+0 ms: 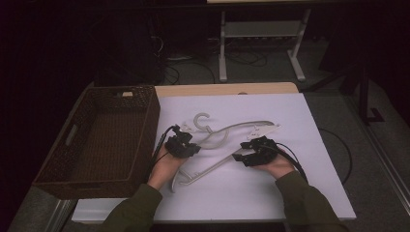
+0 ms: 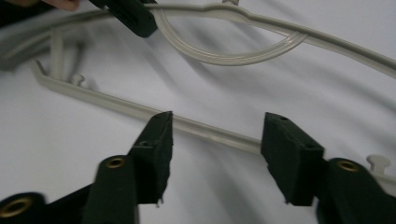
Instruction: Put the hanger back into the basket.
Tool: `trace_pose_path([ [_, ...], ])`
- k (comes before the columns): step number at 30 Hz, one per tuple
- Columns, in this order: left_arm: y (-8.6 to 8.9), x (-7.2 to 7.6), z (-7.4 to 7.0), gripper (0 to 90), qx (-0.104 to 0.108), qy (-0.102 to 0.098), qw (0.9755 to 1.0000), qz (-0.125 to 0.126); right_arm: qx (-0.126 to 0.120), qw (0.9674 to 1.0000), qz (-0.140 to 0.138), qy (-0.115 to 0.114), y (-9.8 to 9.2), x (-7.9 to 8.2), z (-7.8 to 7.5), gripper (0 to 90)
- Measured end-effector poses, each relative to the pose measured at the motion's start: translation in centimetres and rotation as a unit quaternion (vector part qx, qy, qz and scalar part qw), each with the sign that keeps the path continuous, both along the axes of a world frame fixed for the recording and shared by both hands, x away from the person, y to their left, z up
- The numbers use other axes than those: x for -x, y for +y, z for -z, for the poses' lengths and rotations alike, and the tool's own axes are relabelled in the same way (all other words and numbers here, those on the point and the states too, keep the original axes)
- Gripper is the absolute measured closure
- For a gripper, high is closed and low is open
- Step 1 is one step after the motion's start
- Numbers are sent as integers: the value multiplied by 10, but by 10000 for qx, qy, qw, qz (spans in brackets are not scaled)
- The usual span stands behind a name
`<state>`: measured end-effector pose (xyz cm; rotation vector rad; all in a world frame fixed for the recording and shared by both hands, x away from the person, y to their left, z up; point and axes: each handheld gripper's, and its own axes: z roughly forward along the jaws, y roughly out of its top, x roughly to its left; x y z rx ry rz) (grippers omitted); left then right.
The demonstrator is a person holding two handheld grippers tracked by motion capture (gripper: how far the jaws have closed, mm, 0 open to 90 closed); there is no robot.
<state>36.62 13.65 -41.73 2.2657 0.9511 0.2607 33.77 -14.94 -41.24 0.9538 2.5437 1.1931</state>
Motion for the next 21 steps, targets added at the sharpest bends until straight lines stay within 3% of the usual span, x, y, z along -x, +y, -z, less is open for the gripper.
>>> trace_pose_path([
  [7, 4, -1, -13, 824, 84, -55, 9999, -29, -303, 9994, 93, -162, -16, 23, -7, 233],
  [13, 4, 0, -24, 824, 183, 10, 9998, -82, -410, 9988, 145, -224, -31, 41, -5, 204],
  [21, 6, -1, -46, 824, 288, -16, 9995, -119, -562, 9976, 343, -209, -49, 51, -2, 165],
])
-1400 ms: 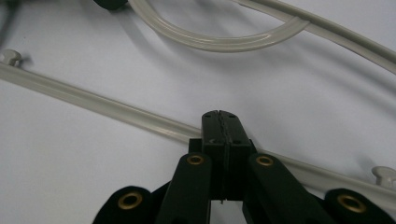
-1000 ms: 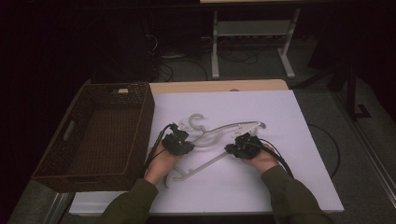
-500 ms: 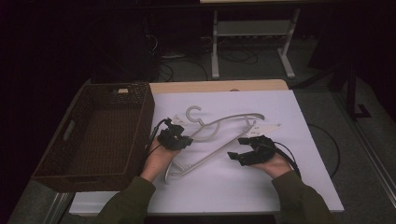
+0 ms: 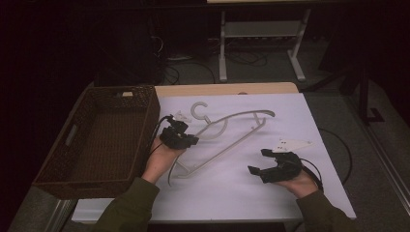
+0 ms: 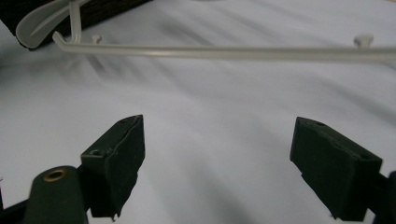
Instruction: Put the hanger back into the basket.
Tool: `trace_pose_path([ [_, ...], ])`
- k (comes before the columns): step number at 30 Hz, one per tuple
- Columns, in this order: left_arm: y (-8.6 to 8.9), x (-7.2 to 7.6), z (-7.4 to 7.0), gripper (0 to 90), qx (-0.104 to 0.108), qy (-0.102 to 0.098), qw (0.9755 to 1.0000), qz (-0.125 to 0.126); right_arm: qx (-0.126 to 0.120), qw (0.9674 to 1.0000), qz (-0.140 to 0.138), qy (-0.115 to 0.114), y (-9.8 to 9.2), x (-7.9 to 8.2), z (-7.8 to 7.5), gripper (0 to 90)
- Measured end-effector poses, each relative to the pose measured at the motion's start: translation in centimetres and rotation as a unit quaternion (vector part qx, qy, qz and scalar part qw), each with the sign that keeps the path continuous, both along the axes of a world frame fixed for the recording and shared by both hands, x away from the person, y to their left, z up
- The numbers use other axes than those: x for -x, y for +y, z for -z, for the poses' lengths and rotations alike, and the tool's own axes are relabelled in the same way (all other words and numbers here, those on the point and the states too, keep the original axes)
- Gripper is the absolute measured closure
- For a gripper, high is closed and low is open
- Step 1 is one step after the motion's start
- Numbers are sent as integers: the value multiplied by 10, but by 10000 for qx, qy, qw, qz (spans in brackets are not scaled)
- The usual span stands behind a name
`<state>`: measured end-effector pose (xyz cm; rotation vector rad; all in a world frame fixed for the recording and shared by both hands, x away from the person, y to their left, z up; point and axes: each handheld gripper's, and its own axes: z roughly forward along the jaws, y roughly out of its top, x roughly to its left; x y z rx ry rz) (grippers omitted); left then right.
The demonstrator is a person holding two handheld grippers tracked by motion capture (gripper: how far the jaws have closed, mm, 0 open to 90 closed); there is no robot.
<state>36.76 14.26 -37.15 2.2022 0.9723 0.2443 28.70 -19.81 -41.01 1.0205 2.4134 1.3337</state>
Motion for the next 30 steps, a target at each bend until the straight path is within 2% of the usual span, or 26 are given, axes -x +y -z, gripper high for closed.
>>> trace_pose_path([
  [2, 1, 0, -3, 824, 17, -10, 10000, -6, -20, 10000, 28, -31, -2, 0, 0, 160],
  [4, 4, 0, -15, 824, 20, -52, 10000, -39, -94, 9998, 133, -142, -8, 1, 1, 148],
  [8, 9, 0, -33, 824, 1, -149, 9999, -78, -205, 9993, 269, -163, -13, 3, 0, 140],
  [10, 11, 0, -38, 824, 12, -170, 9998, -98, -237, 9990, 317, -206, -16, 5, -1, 135],
  [13, 21, 0, -52, 824, 27, -199, 9997, -145, -252, 9984, 418, -272, -20, 7, -1, 114],
  [14, 21, 0, -52, 824, 27, -199, 9997, -145, -252, 9984, 418, -272, -20, 7, -1, 114],
  [15, 26, -1, -58, 824, 34, -198, 9997, -163, -288, 9981, 466, -280, -22, 9, -1, 74],
  [18, 33, -1, -63, 825, 30, -216, 9995, -208, -302, 9978, 498, -313, -23, 10, -2, 67],
  [19, 40, -1, -68, 825, 71, -220, 9994, -248, -278, 9974, 537, -384, -23, 11, -2, 48],
  [30, 72, -2, -92, 825, 172, -330, 9984, -416, -239, 9973, 560, -408, -22, 10, 0, 45],
])
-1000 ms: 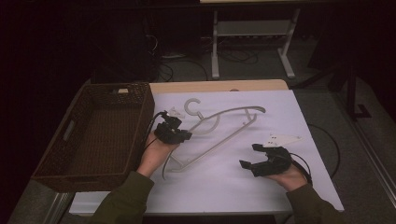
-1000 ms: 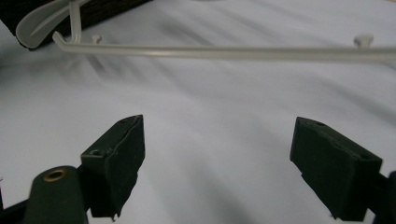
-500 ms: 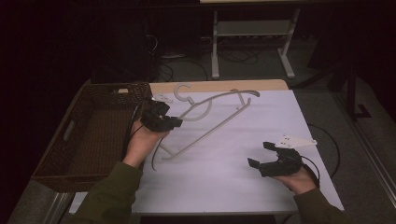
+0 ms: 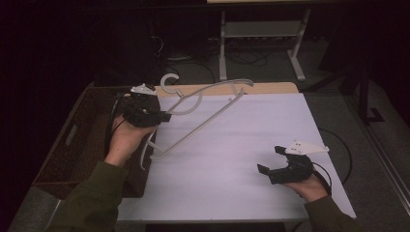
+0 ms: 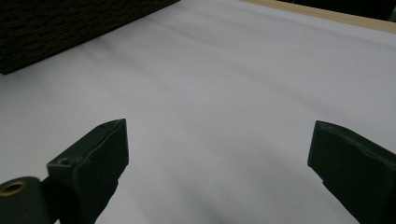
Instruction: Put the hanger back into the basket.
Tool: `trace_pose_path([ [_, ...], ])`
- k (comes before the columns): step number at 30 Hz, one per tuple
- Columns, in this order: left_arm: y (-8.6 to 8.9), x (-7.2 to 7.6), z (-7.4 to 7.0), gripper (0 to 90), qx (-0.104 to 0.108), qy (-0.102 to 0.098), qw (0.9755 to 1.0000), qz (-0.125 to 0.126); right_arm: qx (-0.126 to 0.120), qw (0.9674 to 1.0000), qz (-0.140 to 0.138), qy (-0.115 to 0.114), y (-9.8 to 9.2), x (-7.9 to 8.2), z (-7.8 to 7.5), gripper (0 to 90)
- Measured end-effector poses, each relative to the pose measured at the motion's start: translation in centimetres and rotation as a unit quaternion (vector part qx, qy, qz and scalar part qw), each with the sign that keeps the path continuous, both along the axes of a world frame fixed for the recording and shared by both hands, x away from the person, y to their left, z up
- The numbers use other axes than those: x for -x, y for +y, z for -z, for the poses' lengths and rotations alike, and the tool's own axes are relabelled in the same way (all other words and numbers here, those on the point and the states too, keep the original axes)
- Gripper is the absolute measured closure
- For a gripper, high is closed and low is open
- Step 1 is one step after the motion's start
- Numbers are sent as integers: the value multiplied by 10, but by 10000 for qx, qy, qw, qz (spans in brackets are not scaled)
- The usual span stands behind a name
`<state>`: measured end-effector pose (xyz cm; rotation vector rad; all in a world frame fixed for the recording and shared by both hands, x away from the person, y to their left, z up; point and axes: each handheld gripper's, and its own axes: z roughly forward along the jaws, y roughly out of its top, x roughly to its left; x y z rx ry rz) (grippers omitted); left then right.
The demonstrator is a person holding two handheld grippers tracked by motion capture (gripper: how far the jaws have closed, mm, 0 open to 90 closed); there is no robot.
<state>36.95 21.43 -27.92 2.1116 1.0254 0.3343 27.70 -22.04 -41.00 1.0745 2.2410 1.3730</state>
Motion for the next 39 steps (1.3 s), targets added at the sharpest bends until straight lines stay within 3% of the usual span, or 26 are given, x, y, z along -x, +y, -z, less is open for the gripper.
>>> trace_pose_path([
  [4, 17, 1, -5, 825, 65, -21, 9999, -112, -8, 10000, 4, -10, 0, 0, 0, 29],
  [21, 87, 9, -20, 825, -52, -131, 9985, -530, 14, 10000, 47, 9, 1, -1, 1, 8],
  [33, 147, 19, -19, 825, -100, -222, 9955, -912, 57, 9999, 56, 74, 1, -1, 3, 8],
  [39, 167, 23, -17, 825, -128, -264, 9942, -1036, 91, 9999, 66, 94, 2, -2, 3, 8],
])
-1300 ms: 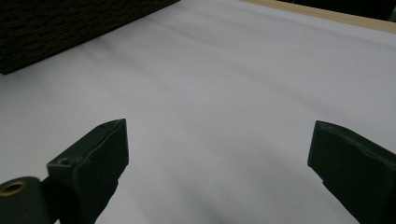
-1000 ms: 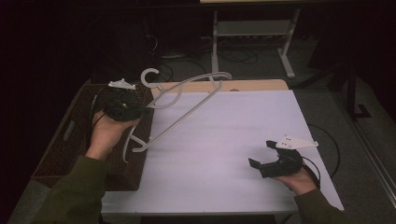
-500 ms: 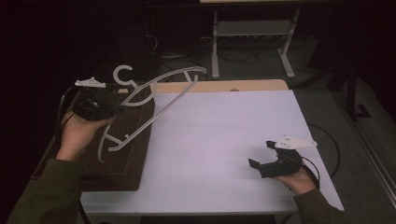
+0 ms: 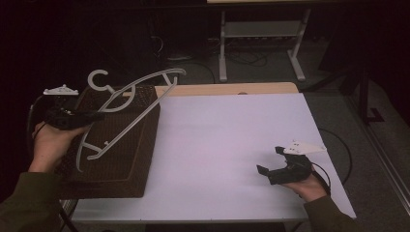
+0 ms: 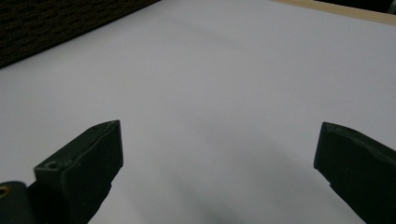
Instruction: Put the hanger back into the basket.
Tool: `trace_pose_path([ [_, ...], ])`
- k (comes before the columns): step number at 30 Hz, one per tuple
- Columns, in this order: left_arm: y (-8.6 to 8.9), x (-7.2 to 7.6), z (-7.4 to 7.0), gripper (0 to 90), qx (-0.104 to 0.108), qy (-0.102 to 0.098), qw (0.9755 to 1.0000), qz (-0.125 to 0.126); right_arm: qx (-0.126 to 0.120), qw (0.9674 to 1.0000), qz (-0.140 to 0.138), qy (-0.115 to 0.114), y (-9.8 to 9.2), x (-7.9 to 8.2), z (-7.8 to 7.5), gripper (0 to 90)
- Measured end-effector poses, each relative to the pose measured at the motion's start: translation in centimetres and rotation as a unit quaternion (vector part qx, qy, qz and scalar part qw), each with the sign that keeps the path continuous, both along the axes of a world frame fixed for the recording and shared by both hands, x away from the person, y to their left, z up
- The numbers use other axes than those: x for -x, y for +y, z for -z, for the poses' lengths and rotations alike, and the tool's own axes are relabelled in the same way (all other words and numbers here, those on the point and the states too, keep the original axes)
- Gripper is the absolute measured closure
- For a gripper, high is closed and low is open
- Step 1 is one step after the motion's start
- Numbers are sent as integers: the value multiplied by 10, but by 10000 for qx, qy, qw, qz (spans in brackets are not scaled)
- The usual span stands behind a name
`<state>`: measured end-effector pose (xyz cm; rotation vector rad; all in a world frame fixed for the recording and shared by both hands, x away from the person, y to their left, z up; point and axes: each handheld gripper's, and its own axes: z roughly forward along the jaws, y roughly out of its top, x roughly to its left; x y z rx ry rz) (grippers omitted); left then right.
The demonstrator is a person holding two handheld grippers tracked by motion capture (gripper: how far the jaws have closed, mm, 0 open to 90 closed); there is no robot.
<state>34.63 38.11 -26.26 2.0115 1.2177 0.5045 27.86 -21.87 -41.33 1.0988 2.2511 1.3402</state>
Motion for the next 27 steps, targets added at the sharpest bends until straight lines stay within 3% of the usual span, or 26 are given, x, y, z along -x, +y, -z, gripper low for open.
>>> trace_pose_path([
  [7, 29, 4, 4, 824, -233, 3, 9996, -174, 9, 10000, 1, 0, -1, -1, 0, 9],
  [15, 54, 5, 14, 824, -321, 95, 9989, -343, 21, 10000, 25, 9, -1, -1, 1, 9],
  [27, 70, 2, 16, 825, -543, 186, 9974, -428, 47, 10000, 51, 6, -1, -2, 2, 9],
])
